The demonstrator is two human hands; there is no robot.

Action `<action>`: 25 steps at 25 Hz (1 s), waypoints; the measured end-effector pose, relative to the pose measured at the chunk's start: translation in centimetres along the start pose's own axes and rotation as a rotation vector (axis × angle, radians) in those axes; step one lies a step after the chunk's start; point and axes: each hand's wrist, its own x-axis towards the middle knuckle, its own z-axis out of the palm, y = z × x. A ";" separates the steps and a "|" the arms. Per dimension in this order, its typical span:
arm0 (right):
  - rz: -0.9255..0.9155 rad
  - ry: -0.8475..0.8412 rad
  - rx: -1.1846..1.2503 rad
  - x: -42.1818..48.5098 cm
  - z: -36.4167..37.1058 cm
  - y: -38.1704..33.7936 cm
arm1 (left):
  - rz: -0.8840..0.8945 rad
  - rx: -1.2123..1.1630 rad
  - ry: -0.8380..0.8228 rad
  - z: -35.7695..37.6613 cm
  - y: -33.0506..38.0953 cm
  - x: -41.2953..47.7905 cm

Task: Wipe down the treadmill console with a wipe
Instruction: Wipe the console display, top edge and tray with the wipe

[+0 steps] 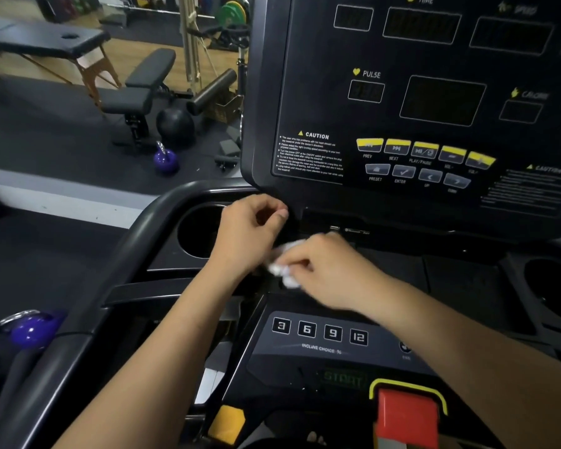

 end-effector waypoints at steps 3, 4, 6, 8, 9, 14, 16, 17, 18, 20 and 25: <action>0.175 0.149 -0.182 1.5 -0.7 1.8 | 0.019 0.076 -0.074 0.6 -0.3 -0.8; 0.135 0.137 -0.226 1.0 -0.2 1.8 | 0.026 0.112 -0.078 0.6 -0.4 -1.0; -0.013 0.015 -0.141 -1.2 0.4 1.1 | 0.025 0.169 -0.068 0.6 -0.7 -1.3; -0.005 -0.079 -0.058 -2.2 -1.2 1.9 | 0.004 0.176 -0.041 0.6 -0.7 -1.4; 0.044 -0.034 -0.061 -1.7 -2.2 2.8 | -0.009 0.169 -0.032 0.6 -0.7 -1.6; 0.041 0.039 -0.135 -1.9 -1.1 2.9 | 0.007 0.180 -0.010 0.7 -0.7 -1.9; 0.079 0.019 -0.074 -2.6 -1.1 2.7 | 0.013 0.191 -0.001 0.7 -0.7 -1.9; 0.163 0.087 -0.125 -2.4 -1.7 3.4 | 0.017 0.199 0.000 0.7 -0.8 -1.9; 0.249 0.153 -0.218 -2.4 -2.6 4.2 | 0.024 0.206 -0.001 0.8 -0.8 -2.0; 0.330 0.161 -0.270 -3.0 -3.5 5.1 | 0.032 0.201 -0.005 0.8 -0.7 -2.0; 0.148 0.054 0.064 -1.8 0.2 0.1 | -0.011 0.179 0.004 0.8 -0.9 -1.7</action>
